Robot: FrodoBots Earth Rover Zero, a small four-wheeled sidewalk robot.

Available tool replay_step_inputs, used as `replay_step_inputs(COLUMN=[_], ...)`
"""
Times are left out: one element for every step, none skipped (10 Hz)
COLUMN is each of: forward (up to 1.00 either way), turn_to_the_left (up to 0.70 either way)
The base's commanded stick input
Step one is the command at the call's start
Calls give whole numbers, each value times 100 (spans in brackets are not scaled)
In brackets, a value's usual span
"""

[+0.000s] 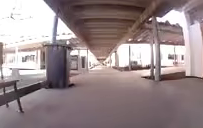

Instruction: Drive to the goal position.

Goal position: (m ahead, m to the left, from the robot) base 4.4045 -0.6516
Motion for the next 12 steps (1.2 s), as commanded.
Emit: replay_step_inputs(forward=[70, 70, 70, 70, 70, 70, 70, 70, 70, 70, 70, 70], turn_to_the_left=[0, 0, 0, 0, 0, 0, 0, 0, 0, 0, 0, 0])
